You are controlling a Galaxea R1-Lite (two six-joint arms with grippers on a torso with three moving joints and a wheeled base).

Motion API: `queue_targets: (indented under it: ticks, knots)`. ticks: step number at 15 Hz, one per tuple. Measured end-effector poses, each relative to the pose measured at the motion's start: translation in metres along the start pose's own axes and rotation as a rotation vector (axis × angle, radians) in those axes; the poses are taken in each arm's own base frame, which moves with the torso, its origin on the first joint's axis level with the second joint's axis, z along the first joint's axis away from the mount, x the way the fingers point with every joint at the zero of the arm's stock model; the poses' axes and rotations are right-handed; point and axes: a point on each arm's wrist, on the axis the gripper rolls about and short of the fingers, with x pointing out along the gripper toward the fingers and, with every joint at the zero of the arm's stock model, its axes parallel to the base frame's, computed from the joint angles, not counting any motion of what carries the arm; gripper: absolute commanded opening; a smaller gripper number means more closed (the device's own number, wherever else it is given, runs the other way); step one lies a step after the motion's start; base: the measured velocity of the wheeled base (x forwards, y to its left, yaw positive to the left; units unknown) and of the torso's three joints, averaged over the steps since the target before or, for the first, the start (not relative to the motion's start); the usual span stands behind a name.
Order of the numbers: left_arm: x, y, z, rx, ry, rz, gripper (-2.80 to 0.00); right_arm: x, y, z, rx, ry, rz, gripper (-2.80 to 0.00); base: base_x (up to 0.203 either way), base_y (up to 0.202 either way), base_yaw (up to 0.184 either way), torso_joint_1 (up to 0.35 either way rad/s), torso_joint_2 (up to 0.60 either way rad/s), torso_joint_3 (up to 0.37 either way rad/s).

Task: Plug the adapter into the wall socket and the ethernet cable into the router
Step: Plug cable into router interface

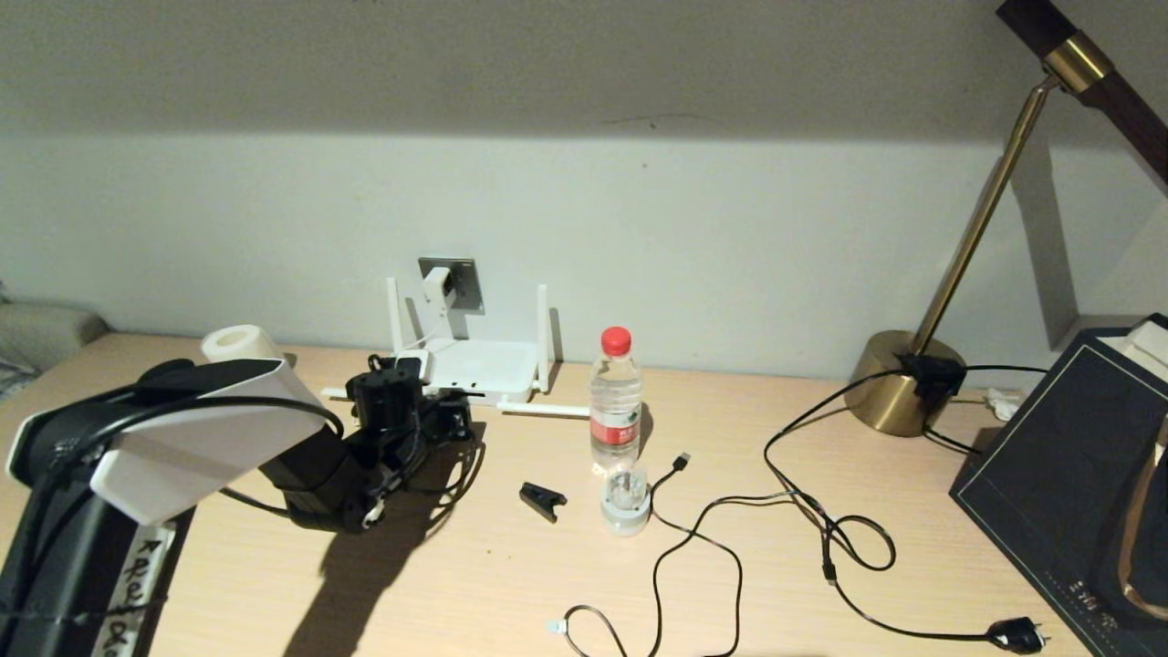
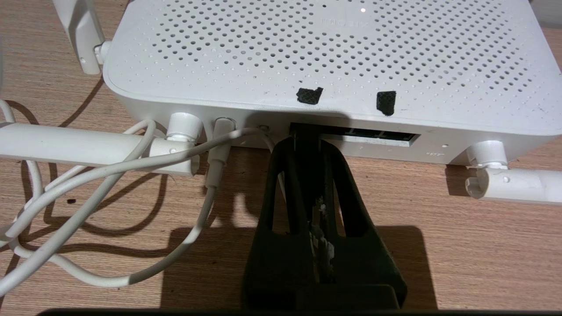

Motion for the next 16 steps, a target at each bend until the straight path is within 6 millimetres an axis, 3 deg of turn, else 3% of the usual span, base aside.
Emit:
queue_targets:
  ticks: [16]
  knots:
    - [-0.0032, 0.0019, -0.0020, 0.029, 0.000, -0.058, -2.80, 0.0000, 0.0000, 0.0000, 0.000, 0.000, 0.001, -2.80, 0.000, 0.000, 0.000, 0.000, 0.00, 0.000]
